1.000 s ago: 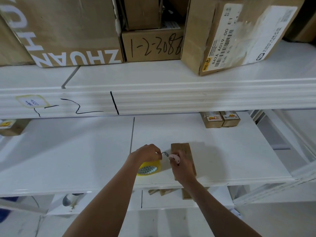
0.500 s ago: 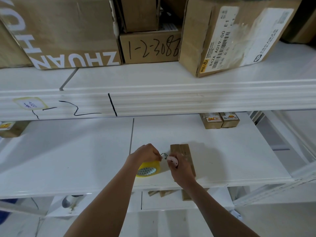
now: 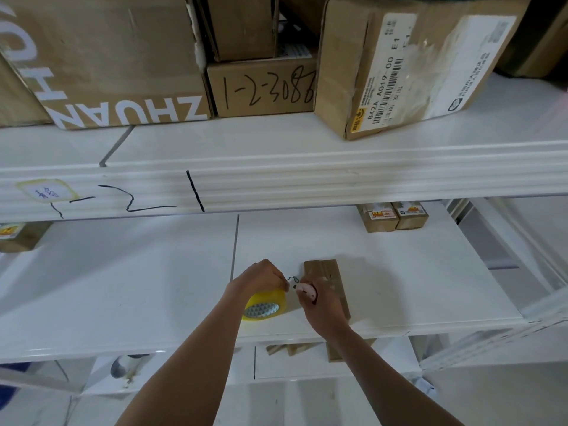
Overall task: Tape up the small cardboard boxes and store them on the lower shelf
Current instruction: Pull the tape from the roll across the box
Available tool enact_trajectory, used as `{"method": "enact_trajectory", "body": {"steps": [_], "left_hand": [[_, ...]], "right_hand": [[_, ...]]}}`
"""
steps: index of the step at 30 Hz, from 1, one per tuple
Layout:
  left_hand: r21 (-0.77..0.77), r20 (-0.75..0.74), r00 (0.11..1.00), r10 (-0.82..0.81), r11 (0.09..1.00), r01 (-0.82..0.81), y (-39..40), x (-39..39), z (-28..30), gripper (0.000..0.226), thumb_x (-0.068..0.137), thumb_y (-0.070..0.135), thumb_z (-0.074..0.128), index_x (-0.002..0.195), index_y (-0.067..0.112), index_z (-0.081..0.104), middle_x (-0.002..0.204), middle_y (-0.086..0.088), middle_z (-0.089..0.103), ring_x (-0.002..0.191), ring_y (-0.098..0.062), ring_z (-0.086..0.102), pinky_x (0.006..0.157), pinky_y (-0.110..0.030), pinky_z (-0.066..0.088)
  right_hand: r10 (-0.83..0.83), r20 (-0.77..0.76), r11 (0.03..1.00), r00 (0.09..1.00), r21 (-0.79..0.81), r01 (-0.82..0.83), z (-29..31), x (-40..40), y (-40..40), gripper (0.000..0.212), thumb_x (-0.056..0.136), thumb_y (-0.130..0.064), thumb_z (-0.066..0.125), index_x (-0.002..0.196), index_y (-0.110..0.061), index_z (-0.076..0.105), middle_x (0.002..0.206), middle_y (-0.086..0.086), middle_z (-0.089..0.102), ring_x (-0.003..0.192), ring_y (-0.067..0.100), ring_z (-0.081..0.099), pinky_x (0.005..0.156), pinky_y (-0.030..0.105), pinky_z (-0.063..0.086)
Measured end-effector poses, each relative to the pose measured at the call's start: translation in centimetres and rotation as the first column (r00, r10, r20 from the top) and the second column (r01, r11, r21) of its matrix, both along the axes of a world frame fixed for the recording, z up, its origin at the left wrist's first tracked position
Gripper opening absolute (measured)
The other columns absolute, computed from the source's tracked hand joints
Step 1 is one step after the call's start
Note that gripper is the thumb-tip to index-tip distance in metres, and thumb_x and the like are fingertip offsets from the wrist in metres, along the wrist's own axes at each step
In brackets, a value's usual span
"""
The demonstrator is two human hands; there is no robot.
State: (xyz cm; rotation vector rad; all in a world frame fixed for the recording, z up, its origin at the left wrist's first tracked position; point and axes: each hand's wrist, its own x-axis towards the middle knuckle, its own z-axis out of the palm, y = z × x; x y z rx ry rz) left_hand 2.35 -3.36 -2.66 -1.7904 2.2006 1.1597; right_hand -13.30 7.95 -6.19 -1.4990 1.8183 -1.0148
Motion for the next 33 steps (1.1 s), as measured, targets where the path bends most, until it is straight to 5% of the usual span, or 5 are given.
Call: {"method": "enact_trajectory", "body": {"steps": [14, 21, 24, 27, 33], "left_hand": [[0.011, 0.006, 0.999, 0.046, 0.999, -0.046, 0.10, -0.29, 0.01, 0.018, 0.075, 0.045, 0.077, 0.086, 0.031, 0.080, 0.093, 0.002, 0.073, 0.091, -0.021, 0.067, 0.088, -0.039, 0.058], [0.023, -0.001, 0.999, -0.035, 0.999, 0.035, 0.02, -0.18, 0.02, 0.020, 0.082, 0.042, 0.073, 0.096, 0.030, 0.080, 0.103, 0.002, 0.072, 0.098, -0.021, 0.064, 0.088, -0.034, 0.054], [0.038, 0.004, 0.997, -0.072, 0.997, 0.072, -0.17, 0.07, 0.20, 0.018, 0.085, 0.045, 0.072, 0.096, 0.033, 0.080, 0.110, 0.003, 0.071, 0.103, -0.022, 0.064, 0.092, -0.037, 0.055], [0.050, -0.005, 0.996, -0.086, 0.995, 0.087, -0.34, 0.39, 0.36, 0.018, 0.083, 0.050, 0.075, 0.095, 0.037, 0.080, 0.111, 0.006, 0.071, 0.104, -0.021, 0.064, 0.095, -0.039, 0.055], [0.026, -0.032, 0.999, -0.030, 0.999, 0.031, 0.06, 0.47, 0.41, 0.017, 0.080, 0.051, 0.079, 0.093, 0.040, 0.080, 0.094, 0.013, 0.065, 0.089, -0.014, 0.060, 0.071, -0.025, 0.047]], "right_hand": [[0.023, -0.026, 0.999, 0.999, 0.033, -0.022, -0.22, -0.07, -0.23, 0.012, 0.093, -0.010, 0.068, 0.105, -0.014, 0.068, 0.082, -0.023, 0.053, 0.085, -0.024, 0.053, 0.066, -0.001, 0.042], [-0.130, 0.088, 0.990, 0.988, 0.064, 0.124, -0.52, -0.25, -0.27, 0.008, 0.089, -0.014, 0.064, 0.096, -0.017, 0.065, 0.082, -0.006, 0.067, 0.072, 0.012, 0.062, 0.058, 0.018, 0.047], [-0.208, 0.198, 0.975, 0.958, 0.115, 0.188, -0.39, -0.37, -0.37, 0.006, 0.088, -0.019, 0.064, 0.089, -0.024, 0.062, 0.080, -0.005, 0.067, 0.073, 0.013, 0.064, 0.058, 0.016, 0.047], [-0.260, 0.304, 0.963, 0.916, 0.147, 0.225, -0.20, -0.56, -0.66, 0.004, 0.089, -0.022, 0.063, 0.091, -0.024, 0.061, 0.081, 0.000, 0.068, 0.071, 0.015, 0.066, 0.062, 0.031, 0.054], [-0.261, 0.360, 0.965, 0.896, 0.113, 0.235, 0.09, -0.51, -0.79, 0.007, 0.094, -0.019, 0.061, 0.093, -0.025, 0.057, 0.079, -0.001, 0.067, 0.059, 0.001, 0.065, 0.050, 0.014, 0.049]]}}
